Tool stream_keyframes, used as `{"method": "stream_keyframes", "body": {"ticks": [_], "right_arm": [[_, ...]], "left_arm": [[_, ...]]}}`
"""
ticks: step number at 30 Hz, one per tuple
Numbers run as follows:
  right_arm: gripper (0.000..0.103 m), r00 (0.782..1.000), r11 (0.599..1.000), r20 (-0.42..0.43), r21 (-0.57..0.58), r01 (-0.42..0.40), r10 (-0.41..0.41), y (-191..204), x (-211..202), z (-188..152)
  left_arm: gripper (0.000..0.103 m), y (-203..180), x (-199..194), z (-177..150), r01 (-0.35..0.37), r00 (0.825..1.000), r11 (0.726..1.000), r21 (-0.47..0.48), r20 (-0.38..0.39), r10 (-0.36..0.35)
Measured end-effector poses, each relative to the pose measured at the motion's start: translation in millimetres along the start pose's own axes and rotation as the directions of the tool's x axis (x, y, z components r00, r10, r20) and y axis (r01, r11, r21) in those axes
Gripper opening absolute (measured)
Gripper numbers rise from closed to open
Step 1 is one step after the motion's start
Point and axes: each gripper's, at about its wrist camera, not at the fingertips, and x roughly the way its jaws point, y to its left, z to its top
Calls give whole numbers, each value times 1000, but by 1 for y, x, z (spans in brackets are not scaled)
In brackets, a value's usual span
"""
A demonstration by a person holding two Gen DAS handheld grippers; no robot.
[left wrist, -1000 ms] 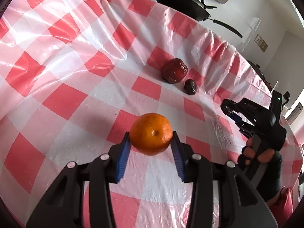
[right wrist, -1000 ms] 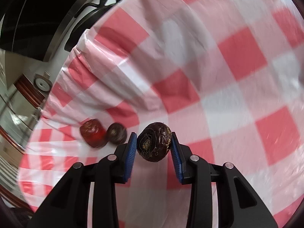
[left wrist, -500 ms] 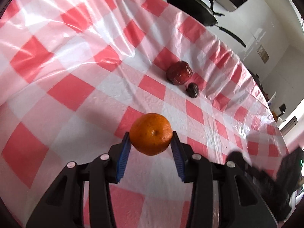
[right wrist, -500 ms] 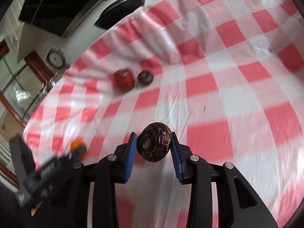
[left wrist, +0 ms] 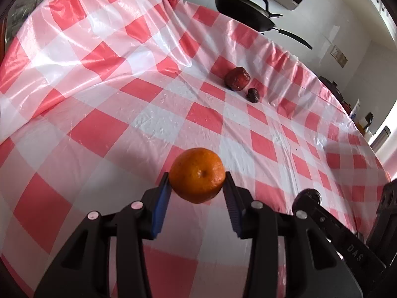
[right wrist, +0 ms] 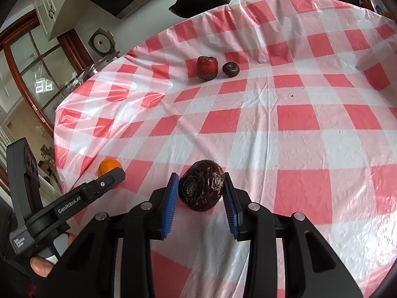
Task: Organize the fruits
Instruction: 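Carry the mangosteen and orange over the white box with both tools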
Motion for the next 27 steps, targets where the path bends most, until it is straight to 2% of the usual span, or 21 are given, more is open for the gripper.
{"method": "stream_keyframes", "body": {"ticks": [4, 11, 15, 21, 27], "right_arm": [[36, 1000, 1000, -29, -3, -2, 2, 5, -3, -8], [36, 998, 995, -60, -97, -12, 6, 33, -11, -28], [36, 997, 993, -73, -109, -34, 26, 45, -13, -36], [36, 991, 983, -114, -159, -88, 71, 71, -13, -50], [36, 981, 948, -147, -272, -163, 127, 115, -12, -70]], "left_arm": [[43, 3, -7, -4, 2, 1000, 1000, -7, 8, -2], [43, 8, -33, -23, 32, 999, 999, -2, 35, -32], [43, 15, -51, -33, 50, 997, 999, -12, 55, -49], [43, 35, -84, -51, 0, 995, 1000, 21, 99, -2], [43, 79, -116, -77, -27, 994, 999, -33, 109, 30]]}}
